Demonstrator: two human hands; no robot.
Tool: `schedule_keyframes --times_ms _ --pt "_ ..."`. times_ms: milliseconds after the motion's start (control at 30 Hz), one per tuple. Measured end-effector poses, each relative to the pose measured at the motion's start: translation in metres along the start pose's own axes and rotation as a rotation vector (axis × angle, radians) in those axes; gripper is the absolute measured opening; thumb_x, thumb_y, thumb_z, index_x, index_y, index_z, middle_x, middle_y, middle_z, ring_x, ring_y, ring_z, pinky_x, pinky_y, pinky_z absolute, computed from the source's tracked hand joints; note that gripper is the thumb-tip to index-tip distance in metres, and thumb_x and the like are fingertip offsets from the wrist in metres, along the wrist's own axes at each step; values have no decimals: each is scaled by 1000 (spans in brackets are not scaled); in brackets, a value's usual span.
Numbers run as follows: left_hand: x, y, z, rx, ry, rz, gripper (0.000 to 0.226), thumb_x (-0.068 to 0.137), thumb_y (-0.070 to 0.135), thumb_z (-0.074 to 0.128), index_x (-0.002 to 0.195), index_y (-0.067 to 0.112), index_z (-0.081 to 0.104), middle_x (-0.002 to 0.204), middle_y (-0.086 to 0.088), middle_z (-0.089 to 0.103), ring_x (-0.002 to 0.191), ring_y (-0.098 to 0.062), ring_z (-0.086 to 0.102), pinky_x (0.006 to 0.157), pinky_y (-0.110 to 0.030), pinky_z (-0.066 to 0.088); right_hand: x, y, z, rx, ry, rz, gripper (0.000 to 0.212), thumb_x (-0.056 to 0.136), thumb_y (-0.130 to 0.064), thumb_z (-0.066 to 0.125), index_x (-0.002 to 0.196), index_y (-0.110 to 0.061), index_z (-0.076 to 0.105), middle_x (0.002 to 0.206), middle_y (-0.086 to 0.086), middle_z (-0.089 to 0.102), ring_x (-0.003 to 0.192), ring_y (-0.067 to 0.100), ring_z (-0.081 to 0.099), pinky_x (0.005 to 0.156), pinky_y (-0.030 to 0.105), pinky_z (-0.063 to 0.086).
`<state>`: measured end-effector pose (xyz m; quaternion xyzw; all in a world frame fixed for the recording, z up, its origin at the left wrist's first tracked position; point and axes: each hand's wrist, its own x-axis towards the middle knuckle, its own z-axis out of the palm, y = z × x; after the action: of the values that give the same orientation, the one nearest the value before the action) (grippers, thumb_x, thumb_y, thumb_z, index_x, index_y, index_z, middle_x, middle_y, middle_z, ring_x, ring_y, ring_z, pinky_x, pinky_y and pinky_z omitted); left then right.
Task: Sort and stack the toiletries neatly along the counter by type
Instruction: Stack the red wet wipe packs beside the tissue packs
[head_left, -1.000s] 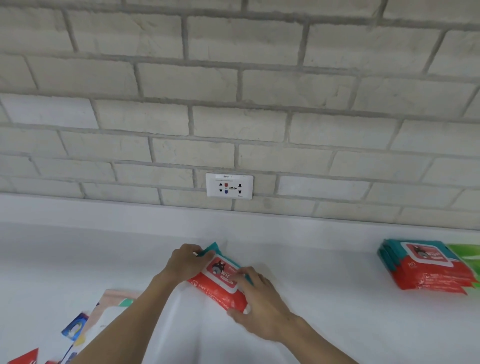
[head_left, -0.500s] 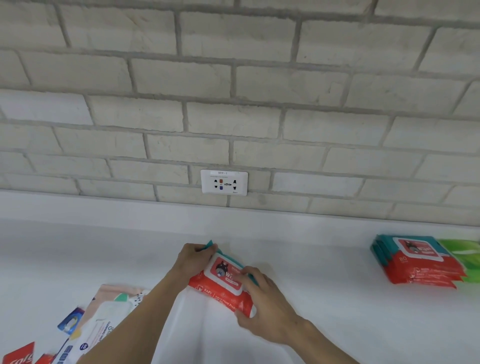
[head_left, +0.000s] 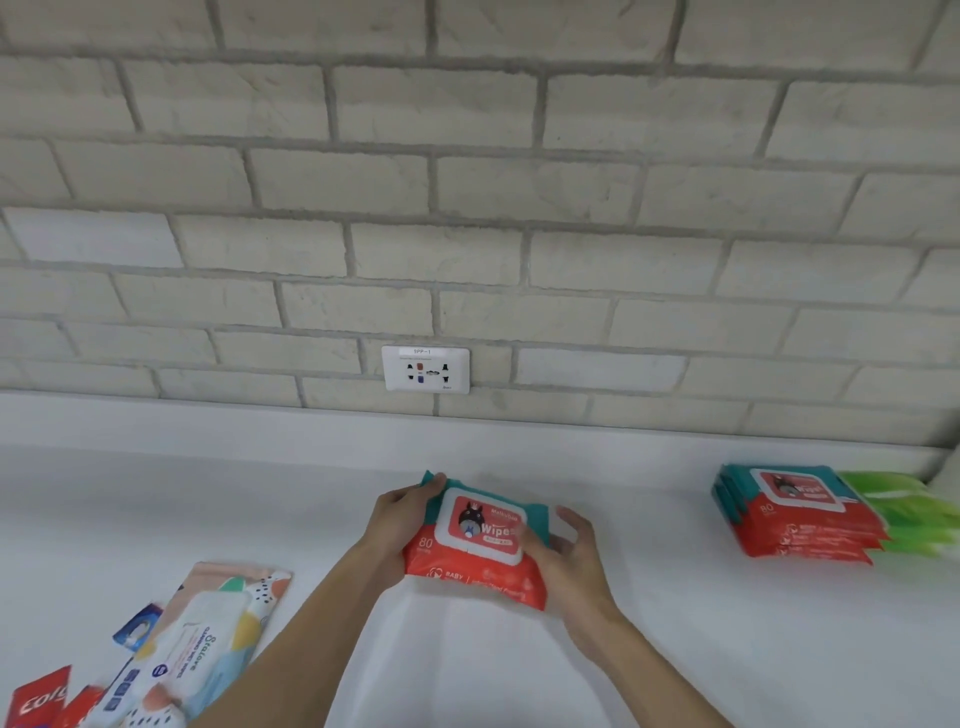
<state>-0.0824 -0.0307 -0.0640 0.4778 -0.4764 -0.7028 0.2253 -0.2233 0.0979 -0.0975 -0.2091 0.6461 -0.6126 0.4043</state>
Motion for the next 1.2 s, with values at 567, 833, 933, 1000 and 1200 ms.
schedule_keyframes --times_ms 567,833,933,1000,1200 --pt "-31 4 156 -75 -74 -64 35 102 37 38 108 16 65 95 -17 74 89 -37 71 79 -49 58 -15 -53 -155 171 -37 10 29 87 -20 69 112 -8 62 96 13 75 90 28 73 80 44 59" --pt "-36 -1 239 144 -241 -8 19 93 19 58 110 10 62 97 -13 74 92 -26 71 73 -38 60 -1 -66 -242 143 114 -57 26 86 -17 70 110 -13 63 96 9 76 87 27 73 82 48 58" --pt "-34 -1 265 150 -257 1 23 93 17 60 115 8 59 99 -13 73 92 -26 71 69 -38 60 8 -69 -265 100 156 -72 28 86 -18 71 112 -10 64 95 10 76 85 27 74 79 48 59" --pt "-31 1 282 170 -253 12 28 93 17 61 118 6 56 101 -12 71 90 -25 71 67 -39 61 14 -73 -279 62 178 -84 32 85 -19 73 114 -9 63 94 11 75 83 29 74 77 51 59" --pt "-18 6 330 158 -235 51 31 91 7 62 121 6 52 106 -13 67 92 -28 69 73 -47 60 37 -89 -318 -135 235 -114 19 86 -24 71 103 -15 65 88 5 75 75 21 74 67 34 60"
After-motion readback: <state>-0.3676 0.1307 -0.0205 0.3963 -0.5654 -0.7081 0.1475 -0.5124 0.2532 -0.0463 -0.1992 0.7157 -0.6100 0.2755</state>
